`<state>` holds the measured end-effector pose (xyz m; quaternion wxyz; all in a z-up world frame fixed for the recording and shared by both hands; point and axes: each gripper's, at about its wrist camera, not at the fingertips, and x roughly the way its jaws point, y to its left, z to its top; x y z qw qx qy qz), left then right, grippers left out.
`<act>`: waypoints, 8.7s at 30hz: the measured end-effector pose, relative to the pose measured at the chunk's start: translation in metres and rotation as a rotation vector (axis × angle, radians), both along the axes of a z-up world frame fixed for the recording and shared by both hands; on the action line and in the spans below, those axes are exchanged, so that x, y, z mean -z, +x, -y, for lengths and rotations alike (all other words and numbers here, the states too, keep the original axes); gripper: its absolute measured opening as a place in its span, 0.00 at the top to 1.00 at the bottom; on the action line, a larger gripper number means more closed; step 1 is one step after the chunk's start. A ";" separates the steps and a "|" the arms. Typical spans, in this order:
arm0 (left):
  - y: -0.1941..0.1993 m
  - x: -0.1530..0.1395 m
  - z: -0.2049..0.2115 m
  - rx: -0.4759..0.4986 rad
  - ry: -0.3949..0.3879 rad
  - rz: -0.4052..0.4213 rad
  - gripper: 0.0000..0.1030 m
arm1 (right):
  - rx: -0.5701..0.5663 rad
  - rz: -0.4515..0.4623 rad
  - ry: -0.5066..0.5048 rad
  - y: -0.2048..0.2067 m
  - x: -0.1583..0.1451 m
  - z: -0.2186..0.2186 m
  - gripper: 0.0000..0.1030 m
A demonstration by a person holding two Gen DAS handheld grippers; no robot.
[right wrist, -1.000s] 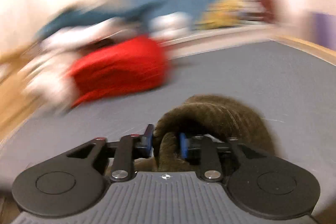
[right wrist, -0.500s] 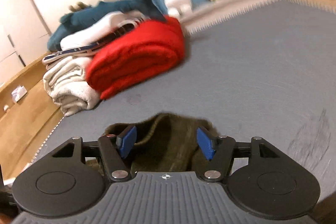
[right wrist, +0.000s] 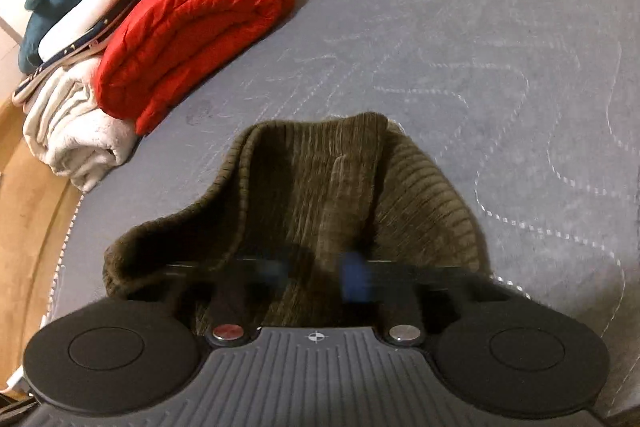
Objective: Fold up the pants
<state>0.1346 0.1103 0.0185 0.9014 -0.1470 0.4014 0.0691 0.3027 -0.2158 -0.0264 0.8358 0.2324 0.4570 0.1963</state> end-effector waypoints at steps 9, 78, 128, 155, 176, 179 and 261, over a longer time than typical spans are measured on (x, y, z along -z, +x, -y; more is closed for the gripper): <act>0.000 -0.001 -0.002 -0.001 -0.008 0.000 0.54 | 0.435 0.428 0.084 -0.052 -0.125 0.150 0.94; -0.026 0.003 -0.028 0.059 0.019 -0.027 0.73 | 0.041 0.419 -0.487 -0.196 -0.120 0.122 0.30; 0.138 0.073 -0.178 0.327 0.117 -0.232 0.27 | 0.129 0.328 -0.318 -0.158 -0.125 0.153 0.74; -0.215 -0.033 -0.031 0.223 0.222 -0.093 0.90 | 0.241 0.302 -0.215 -0.192 -0.128 0.175 0.74; -0.251 0.062 -0.117 -0.301 -0.352 0.049 0.69 | 0.475 0.304 -0.144 -0.223 -0.167 0.204 0.74; -0.251 0.062 -0.119 -0.304 -0.361 0.063 0.69 | 0.493 0.293 -0.127 -0.231 -0.186 0.225 0.74; -0.280 0.049 -0.149 -0.561 -0.241 0.104 0.97 | 1.022 -0.044 0.013 -0.295 0.006 0.379 0.93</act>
